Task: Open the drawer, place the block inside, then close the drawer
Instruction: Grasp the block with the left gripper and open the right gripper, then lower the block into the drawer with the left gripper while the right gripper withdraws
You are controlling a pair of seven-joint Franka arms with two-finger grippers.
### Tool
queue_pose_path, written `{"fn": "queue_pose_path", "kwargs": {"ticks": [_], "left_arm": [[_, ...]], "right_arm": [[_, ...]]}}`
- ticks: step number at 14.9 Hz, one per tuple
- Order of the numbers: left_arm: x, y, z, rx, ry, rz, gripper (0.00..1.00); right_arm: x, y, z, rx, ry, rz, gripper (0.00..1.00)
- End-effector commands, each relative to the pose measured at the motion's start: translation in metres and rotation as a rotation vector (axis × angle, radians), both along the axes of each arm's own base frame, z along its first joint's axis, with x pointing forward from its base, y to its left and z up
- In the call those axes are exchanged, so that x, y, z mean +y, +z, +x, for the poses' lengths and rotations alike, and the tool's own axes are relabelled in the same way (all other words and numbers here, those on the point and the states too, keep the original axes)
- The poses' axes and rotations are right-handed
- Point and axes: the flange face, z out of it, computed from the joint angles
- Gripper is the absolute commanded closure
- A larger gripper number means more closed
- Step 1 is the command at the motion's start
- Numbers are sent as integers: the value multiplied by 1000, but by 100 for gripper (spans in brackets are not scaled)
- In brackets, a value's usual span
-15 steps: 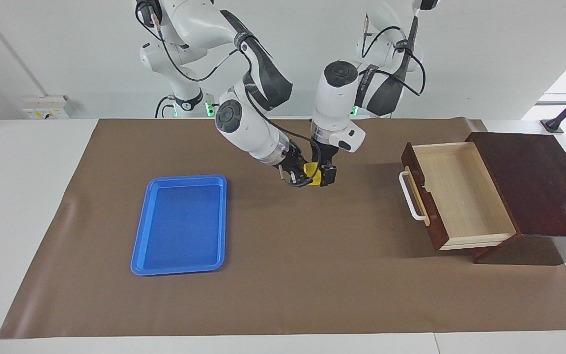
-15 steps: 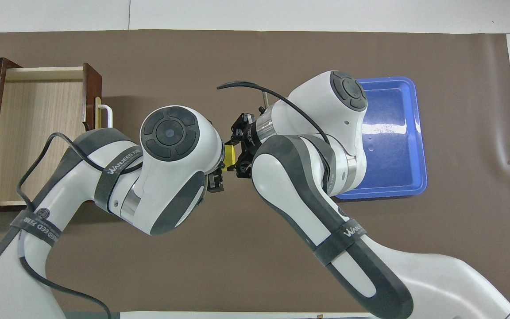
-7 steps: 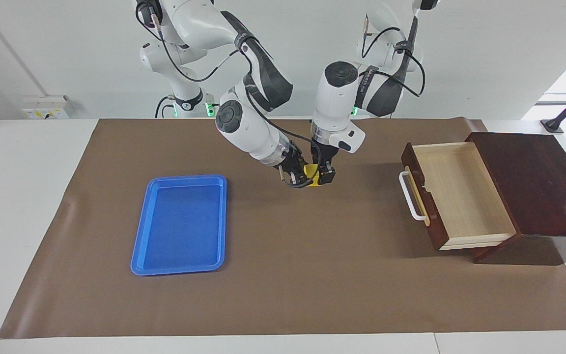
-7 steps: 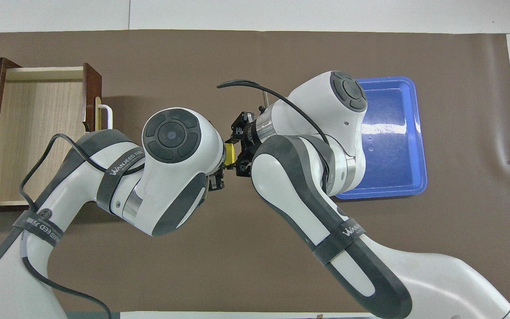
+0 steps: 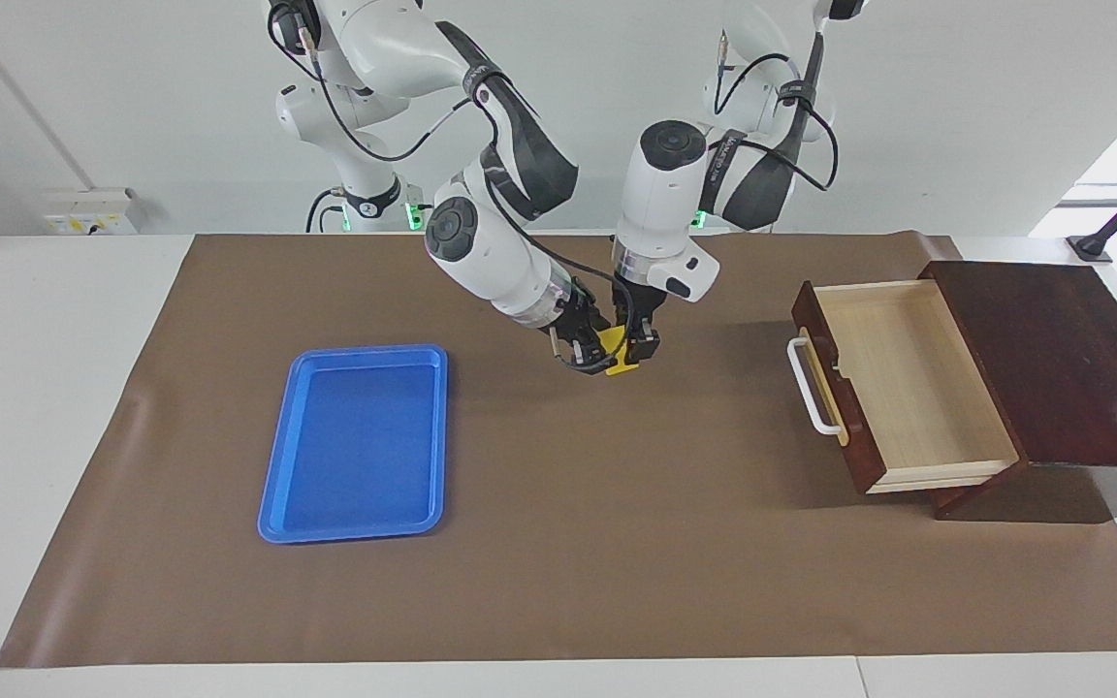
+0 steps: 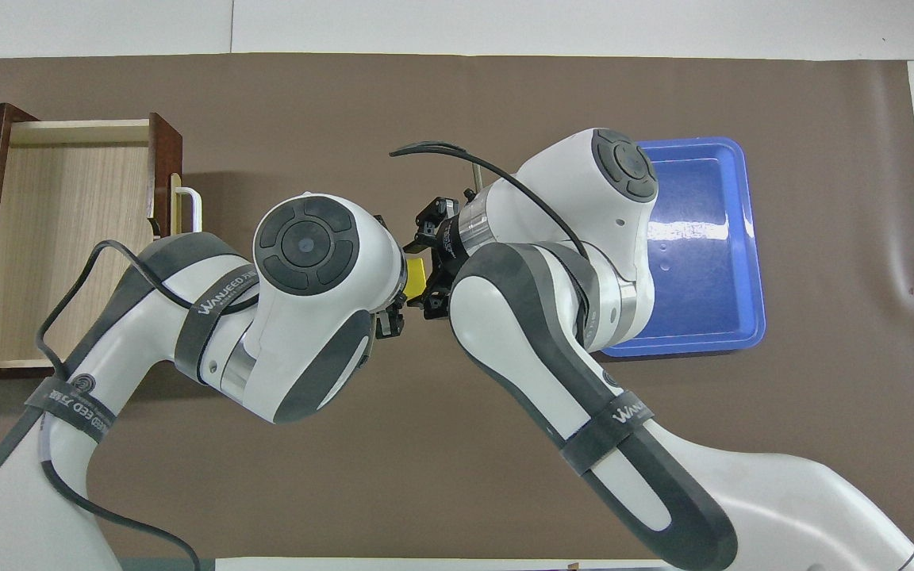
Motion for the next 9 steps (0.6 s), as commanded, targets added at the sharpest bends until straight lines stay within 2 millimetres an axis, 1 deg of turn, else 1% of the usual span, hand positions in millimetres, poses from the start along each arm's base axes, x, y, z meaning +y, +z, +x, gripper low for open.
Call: {"fn": "queue_pose_path", "kwargs": {"ticks": [1, 4, 5, 6, 7, 9], "left_arm": [[2, 2, -9, -4, -18, -8, 100], [8, 3, -6, 9, -27, 4, 100], [10, 4, -5, 17, -48, 12, 100], [17, 5, -1, 26, -55, 20, 100], [31, 11, 6, 37, -61, 30, 100], [69, 41, 15, 37, -87, 35, 100]], "right_arm": [[-9, 5, 8, 1, -38, 22, 0], [-32, 18, 16, -20, -38, 22, 0], [-46, 21, 21, -18, -36, 20, 0], [-58, 25, 24, -23, -24, 23, 0], [-74, 28, 28, -29, -9, 26, 0], [-102, 36, 32, -38, 31, 17, 0]]}}
